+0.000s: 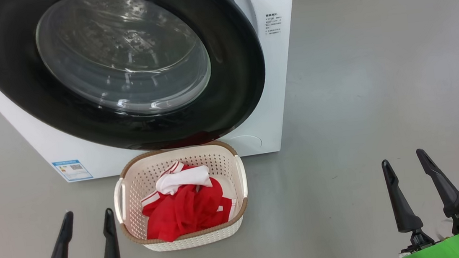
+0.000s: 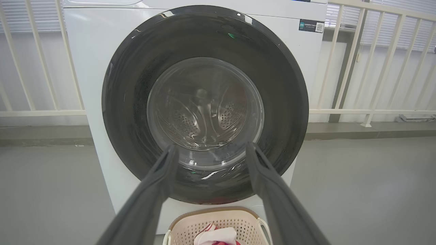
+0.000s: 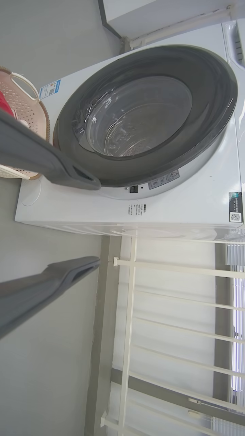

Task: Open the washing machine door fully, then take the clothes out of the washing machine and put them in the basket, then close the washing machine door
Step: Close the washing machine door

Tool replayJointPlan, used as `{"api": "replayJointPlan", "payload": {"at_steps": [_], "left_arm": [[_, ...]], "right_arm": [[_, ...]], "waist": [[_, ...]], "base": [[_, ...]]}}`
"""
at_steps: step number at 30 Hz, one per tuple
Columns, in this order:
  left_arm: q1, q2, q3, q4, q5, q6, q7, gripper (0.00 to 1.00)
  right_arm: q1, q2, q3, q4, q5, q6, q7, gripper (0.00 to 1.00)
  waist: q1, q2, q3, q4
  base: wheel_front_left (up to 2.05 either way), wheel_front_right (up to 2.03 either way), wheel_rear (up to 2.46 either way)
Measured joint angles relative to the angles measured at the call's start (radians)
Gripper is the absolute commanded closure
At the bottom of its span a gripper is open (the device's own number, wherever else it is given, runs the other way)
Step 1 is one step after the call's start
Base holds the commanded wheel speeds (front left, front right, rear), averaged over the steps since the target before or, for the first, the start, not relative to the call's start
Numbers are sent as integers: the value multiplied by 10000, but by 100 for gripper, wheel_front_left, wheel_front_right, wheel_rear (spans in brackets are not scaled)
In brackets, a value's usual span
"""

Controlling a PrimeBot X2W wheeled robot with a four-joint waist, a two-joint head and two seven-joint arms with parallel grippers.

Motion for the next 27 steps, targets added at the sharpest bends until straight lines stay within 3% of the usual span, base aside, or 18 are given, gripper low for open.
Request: {"api": "replayJointPlan", "payload": {"at_steps": [7,8,9,10,16,27], "left_arm": [[0,-236,138,-12,128,-104,0,0],[0,-249,148,-12,165,-113,0,0],[-1,-270,148,-12,182,-190,0,0],[-1,-303,138,-12,190,-196,0,0],[-26,-537,67,-12,360,-447,0,0],[-485,-844,19,-86,431,-717,0,0]], "right_arm": [[1,0,21,-4,86,0,0,3],[1,2,25,-4,88,2,2,55],[1,0,27,4,90,0,2,85],[1,0,35,23,90,0,0,100],[-221,0,276,357,79,0,2,100],[-2085,-21,752,1484,-182,2,2,100]], "waist": [[0,0,70,82],[0,0,84,104],[0,0,99,138],[0,0,115,177],[0,0,354,529],[0,0,997,1161]], "base": [[0,0,0],[0,0,0],[0,0,0],[0,0,0],[0,0,0],[0,0,0]]}}
